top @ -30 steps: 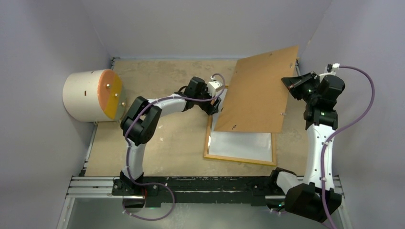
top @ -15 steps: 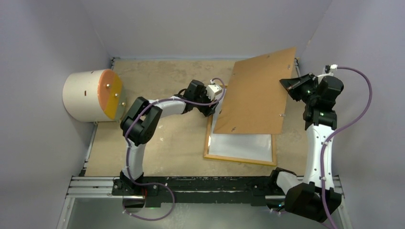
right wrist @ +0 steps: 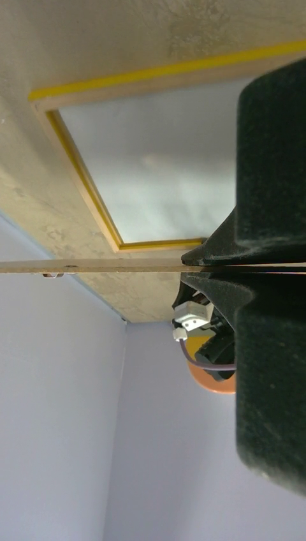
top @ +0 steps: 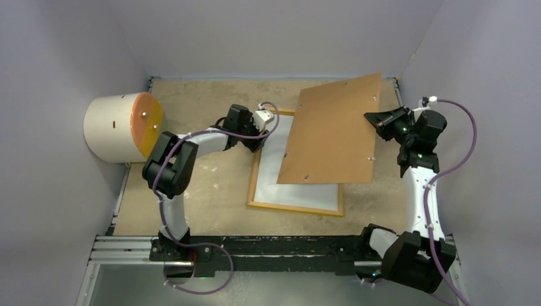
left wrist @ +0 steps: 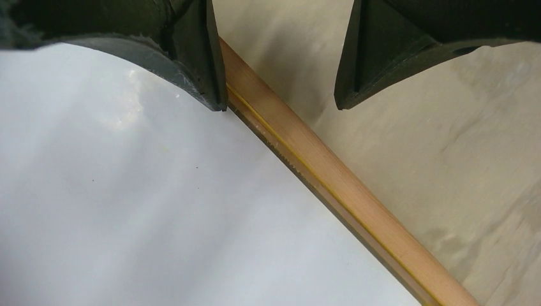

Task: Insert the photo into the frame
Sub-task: Move the photo frame to the center of the board.

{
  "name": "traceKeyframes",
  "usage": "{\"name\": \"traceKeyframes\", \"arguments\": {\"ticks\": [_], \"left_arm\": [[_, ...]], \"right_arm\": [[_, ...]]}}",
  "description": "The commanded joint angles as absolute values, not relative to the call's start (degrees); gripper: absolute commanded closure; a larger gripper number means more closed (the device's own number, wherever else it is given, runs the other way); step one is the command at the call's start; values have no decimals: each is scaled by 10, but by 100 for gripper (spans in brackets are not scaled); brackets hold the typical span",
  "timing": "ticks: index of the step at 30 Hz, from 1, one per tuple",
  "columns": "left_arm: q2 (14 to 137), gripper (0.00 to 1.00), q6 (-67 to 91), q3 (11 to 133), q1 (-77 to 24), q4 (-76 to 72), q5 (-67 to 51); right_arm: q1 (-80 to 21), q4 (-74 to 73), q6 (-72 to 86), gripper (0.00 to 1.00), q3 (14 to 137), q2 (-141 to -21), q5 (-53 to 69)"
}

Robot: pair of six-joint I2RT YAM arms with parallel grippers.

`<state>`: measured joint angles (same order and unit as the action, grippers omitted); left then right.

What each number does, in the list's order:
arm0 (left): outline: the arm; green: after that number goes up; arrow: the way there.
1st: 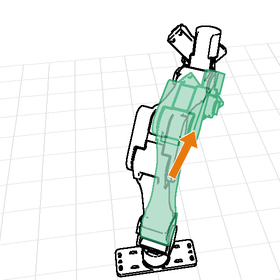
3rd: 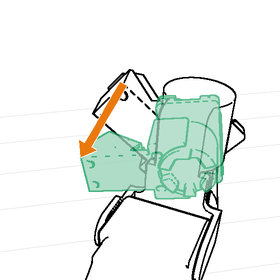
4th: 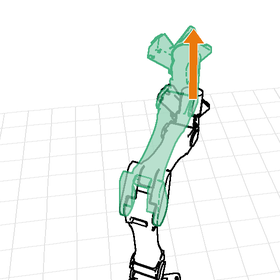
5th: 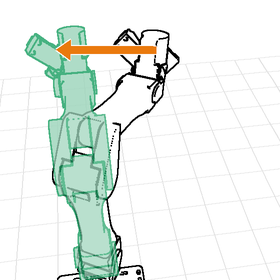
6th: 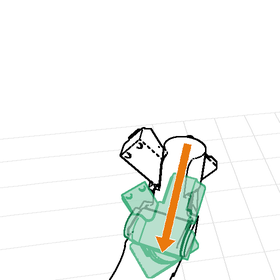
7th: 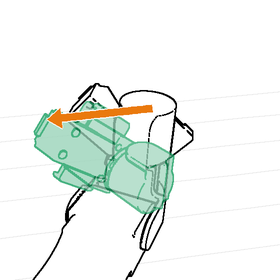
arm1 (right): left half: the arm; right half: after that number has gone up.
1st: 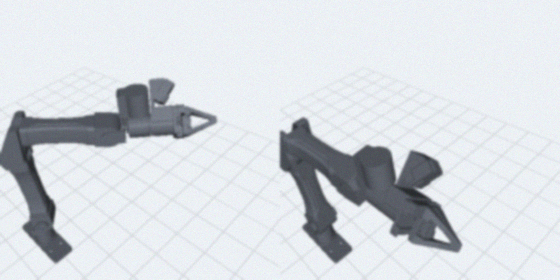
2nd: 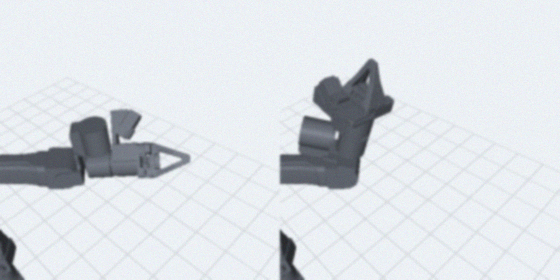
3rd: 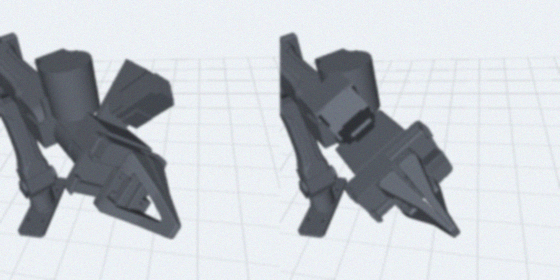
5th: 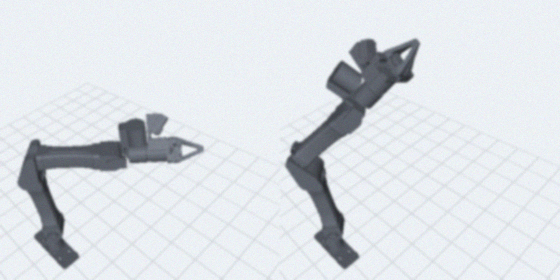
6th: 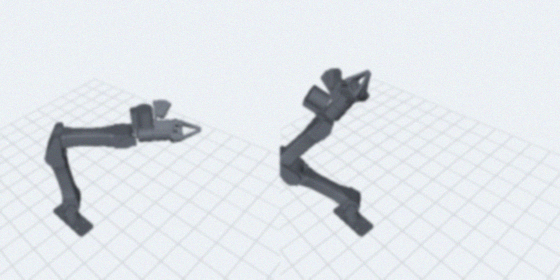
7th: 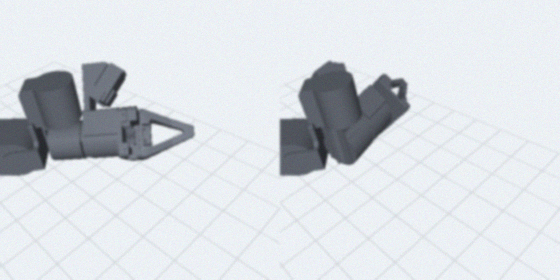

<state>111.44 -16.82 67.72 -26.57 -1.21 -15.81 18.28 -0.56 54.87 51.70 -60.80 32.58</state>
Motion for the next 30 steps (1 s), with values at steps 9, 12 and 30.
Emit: {"name": "traceKeyframes", "arguments": {"ticks": [9,12,30], "left_arm": [[1009,35,-242,602,-180,44,-150],[987,34,-245,581,-167,43,-151],[896,4,-276,608,-122,154,-209]], "right_arm": [[114,143,608,100,461,-635,368],[79,159,606,100,463,-654,364],[-19,307,642,100,384,-720,280]]}}
